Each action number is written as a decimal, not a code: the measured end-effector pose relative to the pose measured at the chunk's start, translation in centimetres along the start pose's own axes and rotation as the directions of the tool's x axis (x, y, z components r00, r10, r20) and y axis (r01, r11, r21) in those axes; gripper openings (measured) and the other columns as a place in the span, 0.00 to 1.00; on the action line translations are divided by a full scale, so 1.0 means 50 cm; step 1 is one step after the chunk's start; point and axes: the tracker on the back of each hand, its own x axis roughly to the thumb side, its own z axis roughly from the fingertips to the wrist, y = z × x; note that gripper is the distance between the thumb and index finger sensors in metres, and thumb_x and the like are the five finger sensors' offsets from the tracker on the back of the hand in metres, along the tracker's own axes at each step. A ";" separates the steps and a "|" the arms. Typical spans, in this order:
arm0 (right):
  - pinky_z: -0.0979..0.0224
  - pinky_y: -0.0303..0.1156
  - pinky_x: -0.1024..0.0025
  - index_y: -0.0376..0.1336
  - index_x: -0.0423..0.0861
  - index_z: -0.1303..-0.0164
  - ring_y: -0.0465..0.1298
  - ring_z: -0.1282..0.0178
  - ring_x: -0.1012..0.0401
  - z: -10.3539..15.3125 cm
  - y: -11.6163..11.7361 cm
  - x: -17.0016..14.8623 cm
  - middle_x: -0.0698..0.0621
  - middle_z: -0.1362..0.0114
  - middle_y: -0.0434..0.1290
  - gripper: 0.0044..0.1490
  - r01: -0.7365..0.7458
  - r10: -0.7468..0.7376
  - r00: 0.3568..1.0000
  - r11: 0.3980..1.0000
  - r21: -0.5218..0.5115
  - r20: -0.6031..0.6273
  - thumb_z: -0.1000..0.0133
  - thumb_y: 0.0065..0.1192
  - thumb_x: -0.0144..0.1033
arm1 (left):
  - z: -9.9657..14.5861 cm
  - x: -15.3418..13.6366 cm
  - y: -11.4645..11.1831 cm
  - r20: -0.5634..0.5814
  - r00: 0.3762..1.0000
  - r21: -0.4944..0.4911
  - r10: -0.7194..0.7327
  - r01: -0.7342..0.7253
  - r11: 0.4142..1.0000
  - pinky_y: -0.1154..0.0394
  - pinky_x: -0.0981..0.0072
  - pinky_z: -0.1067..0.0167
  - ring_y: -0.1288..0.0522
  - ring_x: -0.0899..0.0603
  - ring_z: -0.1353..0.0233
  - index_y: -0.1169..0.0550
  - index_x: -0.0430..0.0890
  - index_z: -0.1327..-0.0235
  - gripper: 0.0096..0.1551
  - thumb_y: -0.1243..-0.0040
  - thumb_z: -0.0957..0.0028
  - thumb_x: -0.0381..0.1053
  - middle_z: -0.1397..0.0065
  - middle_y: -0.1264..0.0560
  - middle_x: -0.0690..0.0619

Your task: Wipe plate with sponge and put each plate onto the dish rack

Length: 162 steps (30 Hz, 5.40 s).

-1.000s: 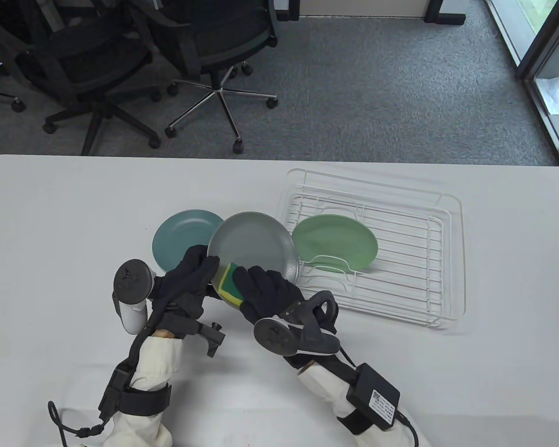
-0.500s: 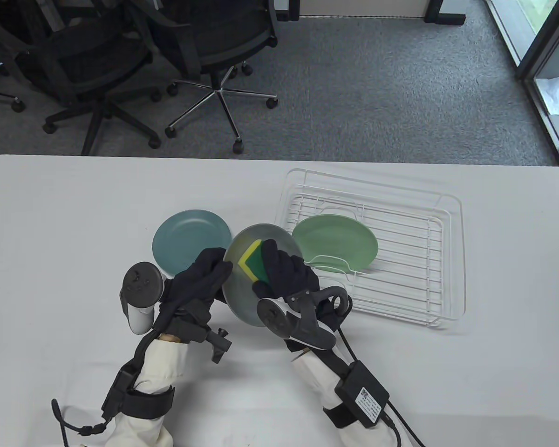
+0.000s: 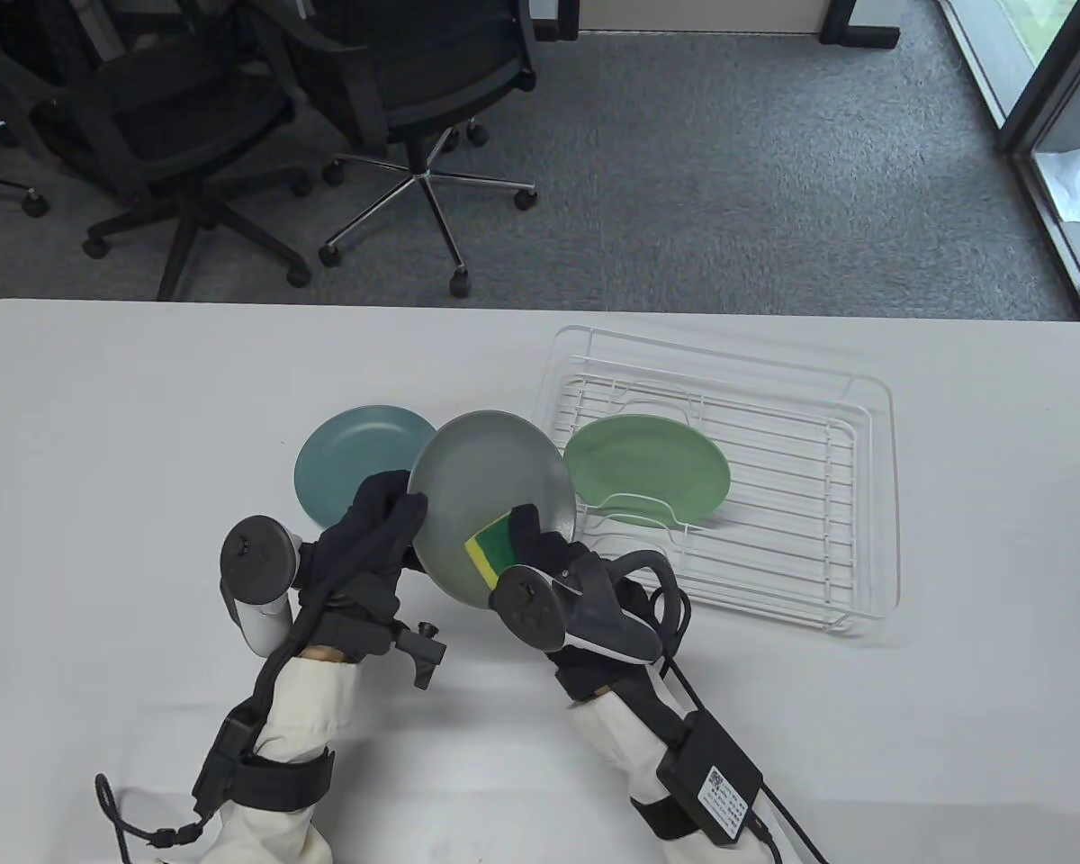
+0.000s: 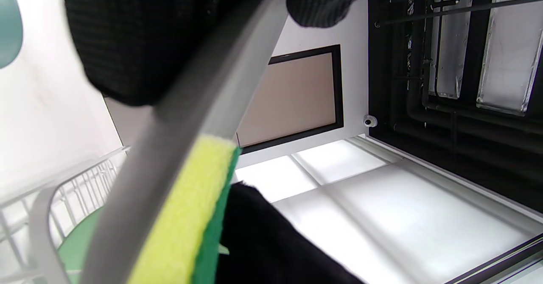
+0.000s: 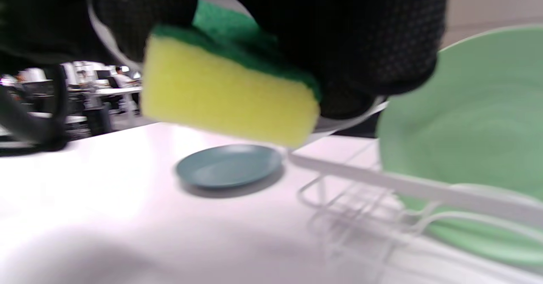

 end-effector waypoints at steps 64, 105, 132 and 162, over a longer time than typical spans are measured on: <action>0.39 0.77 0.52 0.45 0.31 0.14 0.77 0.38 0.42 -0.017 0.037 -0.070 0.32 0.26 0.71 0.54 -0.092 0.055 0.986 0.965 -0.247 -0.155 0.41 0.61 0.48 | -0.002 -0.001 -0.036 0.072 0.997 -0.083 0.028 -0.022 0.996 0.12 0.60 0.55 0.15 0.31 0.45 0.28 0.31 0.33 0.31 0.41 0.40 0.51 0.36 0.22 0.28; 0.43 0.78 0.55 0.47 0.26 0.16 0.79 0.42 0.43 -0.012 0.023 -0.097 0.30 0.30 0.73 0.55 -0.146 0.092 0.962 0.968 -0.205 -0.256 0.40 0.59 0.49 | 0.000 0.004 -0.058 0.108 0.994 -0.177 0.034 -0.015 0.984 0.13 0.61 0.54 0.17 0.30 0.44 0.30 0.31 0.31 0.33 0.39 0.41 0.50 0.34 0.24 0.28; 0.38 0.76 0.51 0.46 0.30 0.14 0.76 0.36 0.41 -0.013 0.025 -0.046 0.31 0.26 0.69 0.54 -0.044 0.028 0.998 0.958 -0.282 -0.061 0.40 0.59 0.49 | -0.002 -0.012 -0.063 0.044 0.998 -0.201 0.053 -0.043 0.979 0.14 0.59 0.54 0.17 0.29 0.44 0.30 0.30 0.31 0.32 0.42 0.39 0.49 0.34 0.24 0.26; 0.39 0.77 0.52 0.47 0.26 0.15 0.77 0.39 0.41 0.027 -0.026 -0.141 0.29 0.29 0.71 0.53 0.327 -0.382 0.919 0.874 -0.359 -0.093 0.38 0.56 0.49 | 0.006 -0.089 0.008 -0.221 0.854 0.177 0.471 -0.439 0.881 0.13 0.61 0.51 0.17 0.30 0.42 0.45 0.16 0.25 0.35 0.55 0.37 0.36 0.34 0.28 0.22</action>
